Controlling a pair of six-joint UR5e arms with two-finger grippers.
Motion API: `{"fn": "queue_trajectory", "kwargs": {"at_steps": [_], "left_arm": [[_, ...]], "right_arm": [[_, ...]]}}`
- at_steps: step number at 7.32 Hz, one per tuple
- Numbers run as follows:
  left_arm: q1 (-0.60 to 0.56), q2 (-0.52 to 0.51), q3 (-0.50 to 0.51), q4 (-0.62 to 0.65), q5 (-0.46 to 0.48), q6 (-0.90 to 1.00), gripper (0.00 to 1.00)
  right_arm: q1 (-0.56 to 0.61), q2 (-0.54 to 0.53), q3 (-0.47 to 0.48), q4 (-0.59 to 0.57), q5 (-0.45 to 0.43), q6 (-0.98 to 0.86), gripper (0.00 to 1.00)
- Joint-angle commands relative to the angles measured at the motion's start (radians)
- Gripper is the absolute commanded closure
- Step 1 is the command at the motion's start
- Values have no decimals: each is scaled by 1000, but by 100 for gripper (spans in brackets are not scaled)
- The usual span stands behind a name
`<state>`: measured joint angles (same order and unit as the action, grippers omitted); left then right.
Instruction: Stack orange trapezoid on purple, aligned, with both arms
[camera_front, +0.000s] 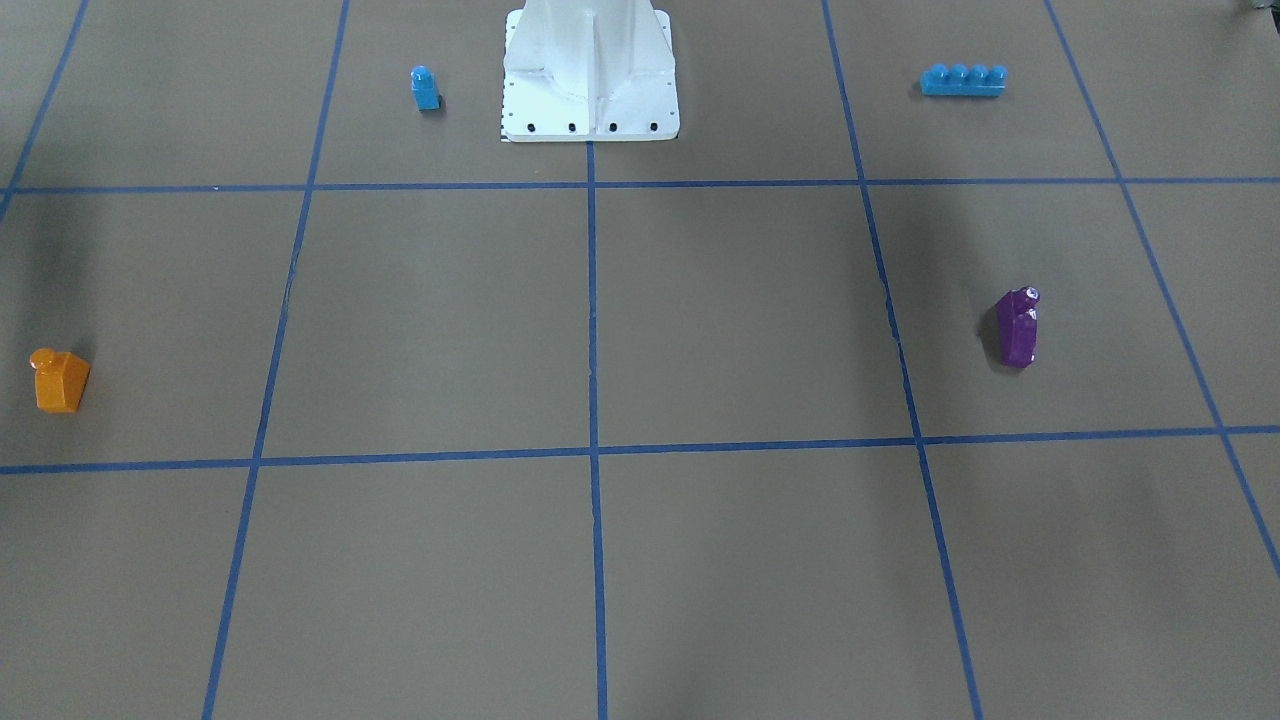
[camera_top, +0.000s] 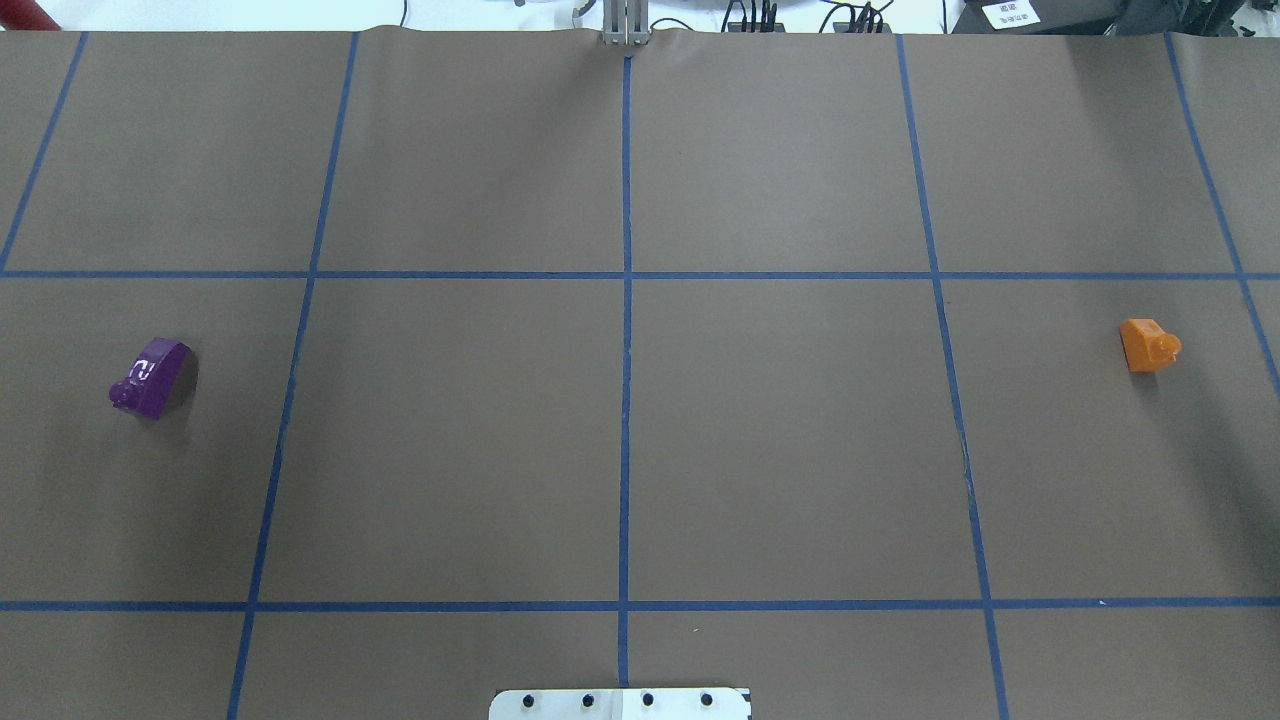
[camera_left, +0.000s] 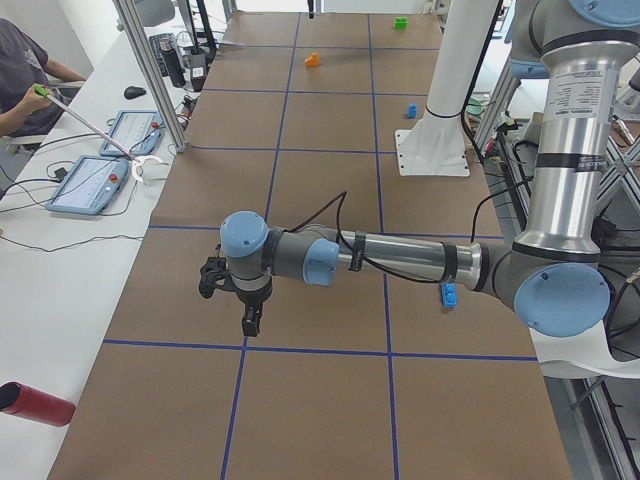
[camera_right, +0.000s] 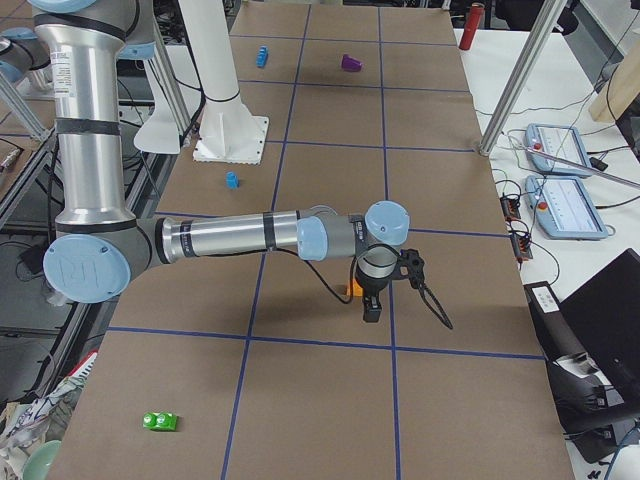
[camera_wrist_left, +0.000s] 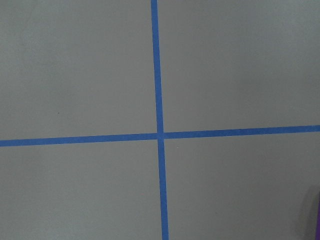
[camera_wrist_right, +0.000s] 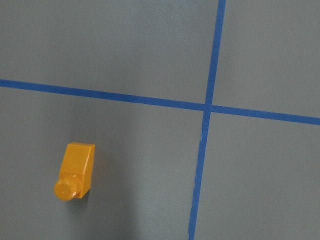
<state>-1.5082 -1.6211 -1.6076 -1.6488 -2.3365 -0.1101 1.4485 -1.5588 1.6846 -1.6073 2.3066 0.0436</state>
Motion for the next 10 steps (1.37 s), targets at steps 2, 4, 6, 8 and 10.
{"fn": "queue_trajectory", "kwargs": {"at_steps": [2,4,6,8,10], "left_arm": [[2,0,2,-5,0,6,0],[2,-2,3,-5,0,3,0],[2,-2,0,-9,0,1,0],[2,10,2,-40,-9,1,0],[14,12,20,-60,-7,6,0]], "right_arm": [[0,-1,-3,44,1,1,0],[0,0,3,44,5,1,0],[0,0,4,44,7,1,0],[-2,-3,-17,43,10,2,0],[-2,-7,-40,44,8,2,0]]}}
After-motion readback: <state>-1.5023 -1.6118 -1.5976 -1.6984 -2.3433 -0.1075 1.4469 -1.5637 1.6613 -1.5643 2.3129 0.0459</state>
